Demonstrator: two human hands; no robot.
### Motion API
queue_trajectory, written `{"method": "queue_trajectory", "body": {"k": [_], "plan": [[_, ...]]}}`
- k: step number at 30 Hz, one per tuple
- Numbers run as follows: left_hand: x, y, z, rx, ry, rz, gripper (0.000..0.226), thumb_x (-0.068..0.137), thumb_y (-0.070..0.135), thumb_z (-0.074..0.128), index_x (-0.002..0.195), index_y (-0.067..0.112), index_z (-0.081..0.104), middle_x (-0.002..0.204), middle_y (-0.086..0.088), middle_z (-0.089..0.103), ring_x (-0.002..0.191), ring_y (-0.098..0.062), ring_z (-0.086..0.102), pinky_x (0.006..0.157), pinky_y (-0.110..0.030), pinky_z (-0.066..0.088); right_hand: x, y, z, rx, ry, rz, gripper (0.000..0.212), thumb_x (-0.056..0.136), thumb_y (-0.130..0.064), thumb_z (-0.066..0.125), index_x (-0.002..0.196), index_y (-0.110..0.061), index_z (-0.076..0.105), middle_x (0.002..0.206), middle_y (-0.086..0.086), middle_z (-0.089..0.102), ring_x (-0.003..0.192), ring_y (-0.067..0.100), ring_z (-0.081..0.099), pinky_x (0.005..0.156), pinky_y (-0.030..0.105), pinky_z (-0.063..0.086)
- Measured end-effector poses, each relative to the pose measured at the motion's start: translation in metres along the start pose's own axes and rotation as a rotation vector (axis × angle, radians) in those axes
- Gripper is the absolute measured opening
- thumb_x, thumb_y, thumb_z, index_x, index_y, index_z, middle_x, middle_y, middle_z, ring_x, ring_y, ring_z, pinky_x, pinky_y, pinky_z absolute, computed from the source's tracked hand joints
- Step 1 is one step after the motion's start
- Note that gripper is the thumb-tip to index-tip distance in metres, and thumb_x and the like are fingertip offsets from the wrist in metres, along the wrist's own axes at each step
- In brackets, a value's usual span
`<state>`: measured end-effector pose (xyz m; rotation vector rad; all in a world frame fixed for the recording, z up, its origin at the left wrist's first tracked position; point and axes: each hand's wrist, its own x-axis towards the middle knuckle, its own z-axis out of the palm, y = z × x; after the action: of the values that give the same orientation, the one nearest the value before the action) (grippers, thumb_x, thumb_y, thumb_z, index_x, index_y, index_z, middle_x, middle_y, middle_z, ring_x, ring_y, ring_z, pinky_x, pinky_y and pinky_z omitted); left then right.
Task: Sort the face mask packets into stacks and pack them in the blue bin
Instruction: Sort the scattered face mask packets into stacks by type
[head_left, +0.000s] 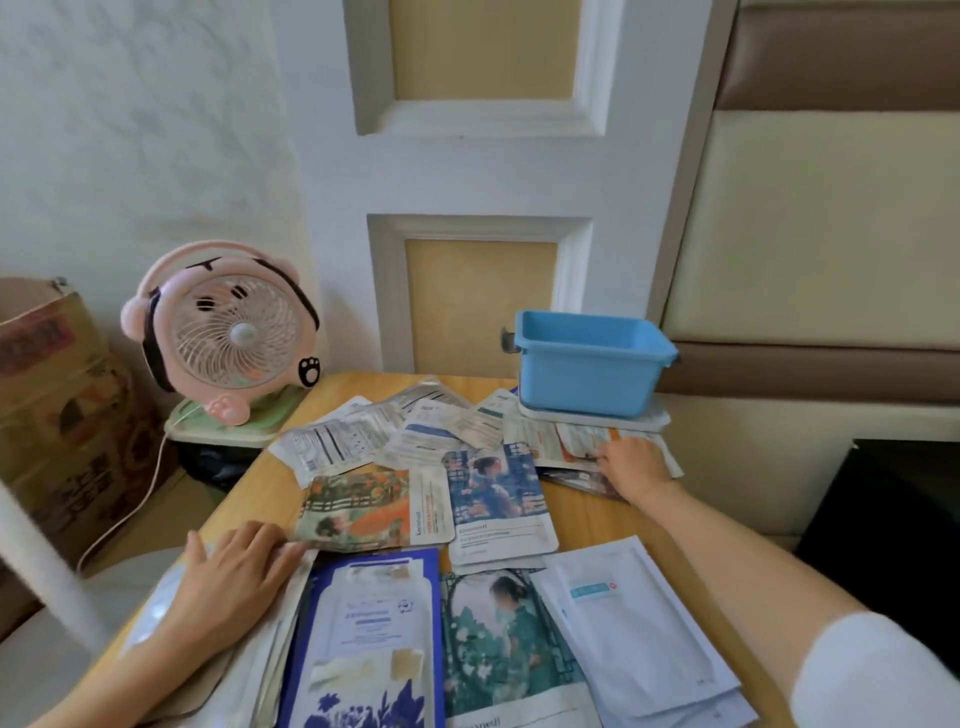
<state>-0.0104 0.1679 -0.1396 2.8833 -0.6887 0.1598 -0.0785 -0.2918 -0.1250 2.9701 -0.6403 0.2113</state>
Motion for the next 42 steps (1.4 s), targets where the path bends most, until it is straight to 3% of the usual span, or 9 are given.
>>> {"method": "queue_trajectory", "body": {"k": [6, 12, 16, 19, 23, 28, 33, 36, 42], "plan": [[-0.001, 0.0, 0.001, -0.115, 0.11, 0.037, 0.036, 0.087, 0.054, 0.032, 0.094, 0.025, 0.052, 0.094, 0.007, 0.057, 0.093, -0.016, 0.059, 0.079, -0.025, 0.033, 0.001, -0.002, -0.071, 1.101, 0.266, 0.052, 0.021, 0.094, -0.015, 0.051, 0.082, 0.0, 0.059, 0.078, 0.017, 0.061, 0.072, 0.021, 0.054, 0.066, 0.032, 0.041], [0.022, 0.018, -0.03, -0.053, -0.087, 0.031, 0.045, 0.097, 0.045, 0.03, 0.127, 0.016, 0.046, 0.127, -0.004, 0.049, 0.111, -0.017, 0.051, 0.089, -0.026, 0.039, -0.026, -0.025, -0.113, 1.417, 0.211, -0.035, 0.02, 0.098, -0.017, 0.046, 0.093, -0.003, 0.06, 0.089, 0.012, 0.063, 0.083, 0.023, 0.061, 0.077, 0.037, 0.05], [0.043, 0.075, -0.083, -0.533, 0.043, 0.122, 0.05, 0.083, 0.072, 0.031, 0.105, 0.034, 0.055, 0.109, 0.006, 0.062, 0.099, -0.011, 0.059, 0.089, -0.035, 0.047, -0.034, -0.045, -0.122, 1.372, 0.121, -0.13, 0.019, 0.097, -0.019, 0.049, 0.085, -0.021, 0.064, 0.088, 0.003, 0.068, 0.085, 0.02, 0.066, 0.075, 0.029, 0.053], [0.052, 0.129, -0.12, -0.915, -0.099, 0.192, 0.048, 0.084, 0.047, 0.052, 0.123, 0.018, 0.051, 0.112, 0.001, 0.064, 0.101, -0.01, 0.062, 0.089, -0.029, 0.052, -0.037, -0.067, -0.128, 1.258, 0.065, -0.249, 0.016, 0.095, -0.024, 0.053, 0.084, -0.019, 0.064, 0.079, -0.002, 0.065, 0.077, 0.005, 0.062, 0.075, 0.021, 0.046], [0.073, 0.156, -0.127, -0.877, -0.144, 0.142, 0.024, 0.08, 0.013, 0.071, 0.103, 0.012, 0.064, 0.079, 0.004, 0.066, 0.059, 0.002, 0.062, 0.048, -0.005, 0.044, -0.033, -0.094, -0.132, 1.224, 0.019, -0.297, 0.019, 0.095, -0.017, 0.053, 0.079, -0.026, 0.059, 0.068, -0.014, 0.059, 0.061, -0.008, 0.055, 0.062, 0.007, 0.041], [0.092, 0.093, -0.086, -1.089, -0.06, -0.332, 0.021, 0.082, -0.005, 0.062, 0.102, -0.008, 0.058, 0.078, -0.014, 0.061, 0.065, -0.024, 0.058, 0.053, -0.028, 0.053, 0.001, -0.032, -0.072, 0.653, -0.02, -0.047, 0.028, 0.091, -0.026, 0.057, 0.12, -0.026, 0.056, 0.12, -0.002, 0.061, 0.109, 0.017, 0.058, 0.092, 0.038, 0.049], [0.085, 0.043, -0.033, -0.762, -0.157, -0.427, 0.017, 0.072, 0.011, 0.071, 0.082, 0.0, 0.065, 0.077, -0.017, 0.067, 0.065, -0.03, 0.061, 0.053, -0.031, 0.049, -0.005, -0.012, -0.001, 0.513, -0.203, 0.015, 0.069, 0.08, -0.043, 0.067, 0.142, -0.029, 0.038, 0.149, 0.0, 0.037, 0.135, 0.022, 0.035, 0.11, 0.04, 0.033], [0.096, 0.032, -0.017, -0.52, -0.112, -0.266, 0.029, 0.056, 0.018, 0.071, 0.081, 0.005, 0.067, 0.078, -0.008, 0.069, 0.073, -0.025, 0.065, 0.062, -0.033, 0.053, -0.005, -0.021, 0.01, 0.475, -0.071, 0.008, 0.054, 0.091, -0.032, 0.057, 0.142, -0.025, 0.04, 0.147, 0.001, 0.04, 0.133, 0.021, 0.039, 0.108, 0.035, 0.035], [0.087, 0.06, -0.032, -0.155, -0.255, -0.226, 0.031, 0.096, 0.025, 0.042, 0.121, 0.011, 0.054, 0.123, -0.006, 0.056, 0.109, -0.02, 0.054, 0.086, -0.024, 0.041, -0.003, -0.027, 0.006, 0.19, 0.003, -0.187, 0.038, 0.093, -0.024, 0.053, 0.131, -0.02, 0.052, 0.131, 0.007, 0.057, 0.115, 0.027, 0.056, 0.093, 0.035, 0.047]]}}
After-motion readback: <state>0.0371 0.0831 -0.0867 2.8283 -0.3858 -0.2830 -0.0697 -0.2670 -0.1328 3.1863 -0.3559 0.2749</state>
